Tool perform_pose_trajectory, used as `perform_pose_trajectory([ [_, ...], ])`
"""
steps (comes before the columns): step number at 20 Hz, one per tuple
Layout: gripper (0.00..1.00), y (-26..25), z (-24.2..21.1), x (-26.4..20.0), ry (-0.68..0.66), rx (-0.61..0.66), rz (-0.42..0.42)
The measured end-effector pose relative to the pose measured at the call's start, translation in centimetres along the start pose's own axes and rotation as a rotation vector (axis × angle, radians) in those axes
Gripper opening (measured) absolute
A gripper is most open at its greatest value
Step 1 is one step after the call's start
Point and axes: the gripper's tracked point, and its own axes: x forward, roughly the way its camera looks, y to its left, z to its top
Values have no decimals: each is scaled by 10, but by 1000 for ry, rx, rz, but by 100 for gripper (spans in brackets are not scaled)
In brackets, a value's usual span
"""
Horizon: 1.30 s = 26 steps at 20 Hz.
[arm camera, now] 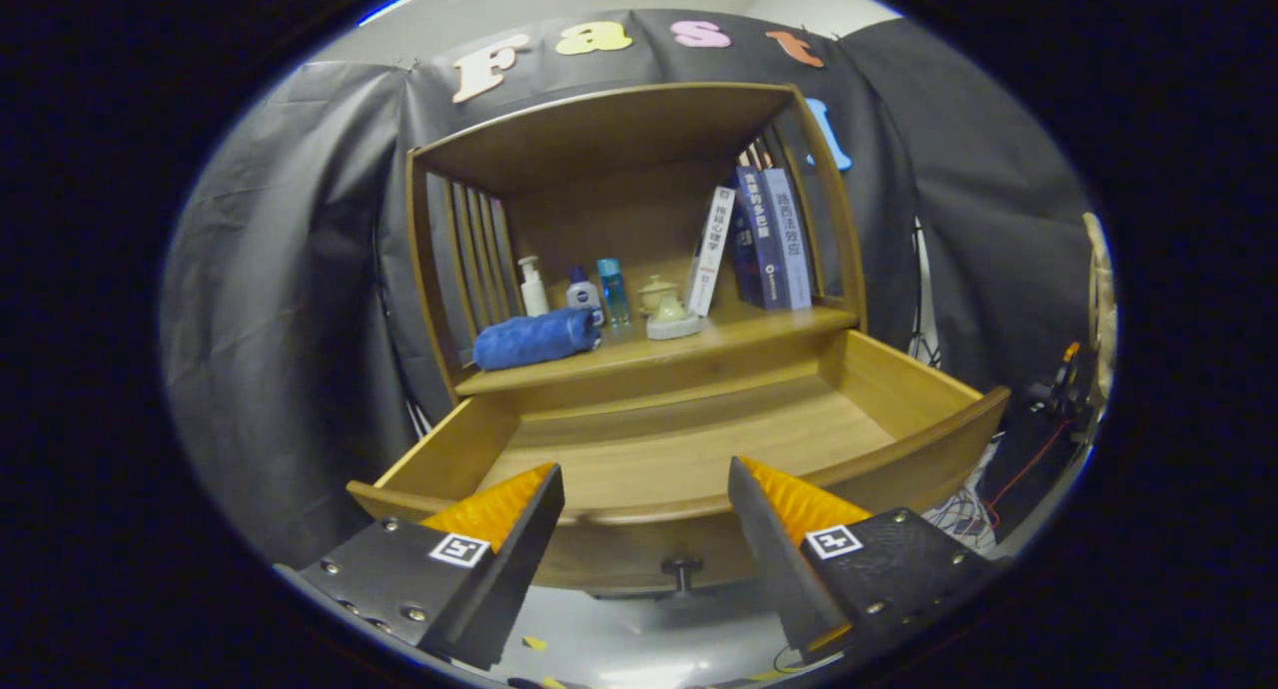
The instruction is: Pull open the drawer, take out the items inside it, and place them on the countertop above the cabinet.
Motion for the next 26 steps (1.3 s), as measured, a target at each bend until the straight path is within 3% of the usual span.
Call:
perform_pose_trajectory([
  [5,99,2,-1,-23,-82,-26,-3],
  [9,99,-12,-6,-41,-146,-29,-52],
  [12,99,-28,-41,-44,-165,130,-96],
  [15,99,-30,-69,-47,-86,30,-95],
  [18,99,-23,-51,-42,-144,-39,-52],
  [20,99,-29,-58,-34,-115,-77,-57],
  [26,99,-22,-73,6,-112,-71,10],
])
